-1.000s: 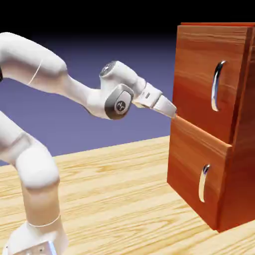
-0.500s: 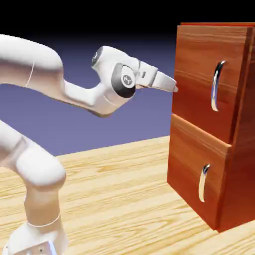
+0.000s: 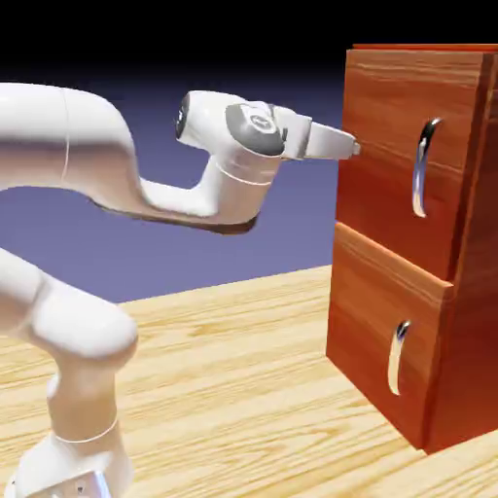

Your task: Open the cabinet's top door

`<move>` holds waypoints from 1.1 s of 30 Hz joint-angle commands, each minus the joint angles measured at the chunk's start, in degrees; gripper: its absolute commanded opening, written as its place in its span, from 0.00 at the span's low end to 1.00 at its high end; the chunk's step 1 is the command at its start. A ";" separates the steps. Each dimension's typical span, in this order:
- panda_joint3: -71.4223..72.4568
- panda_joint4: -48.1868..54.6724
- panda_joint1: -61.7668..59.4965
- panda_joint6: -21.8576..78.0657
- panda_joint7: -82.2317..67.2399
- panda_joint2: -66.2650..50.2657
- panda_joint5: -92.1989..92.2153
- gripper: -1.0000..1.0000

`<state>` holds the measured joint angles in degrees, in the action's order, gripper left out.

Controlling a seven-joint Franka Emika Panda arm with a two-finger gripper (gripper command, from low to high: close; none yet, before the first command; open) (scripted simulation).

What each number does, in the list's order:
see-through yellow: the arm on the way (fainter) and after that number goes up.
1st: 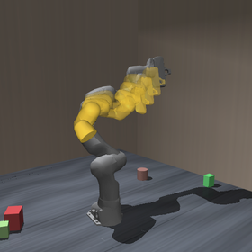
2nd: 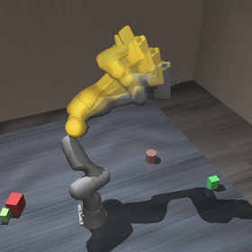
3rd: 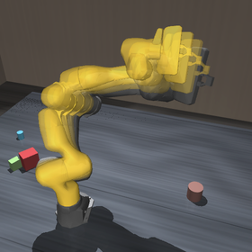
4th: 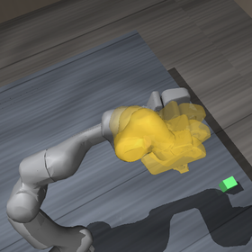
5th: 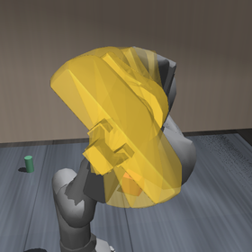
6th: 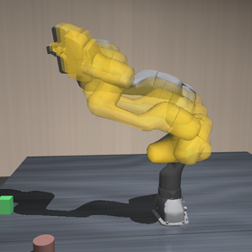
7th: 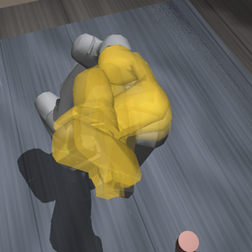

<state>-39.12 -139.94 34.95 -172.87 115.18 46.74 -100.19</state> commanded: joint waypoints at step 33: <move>-26.45 17.16 27.41 3.72 40.48 4.64 -55.61 0.00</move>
<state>-65.58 -122.77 62.36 -169.17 155.66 51.38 -155.80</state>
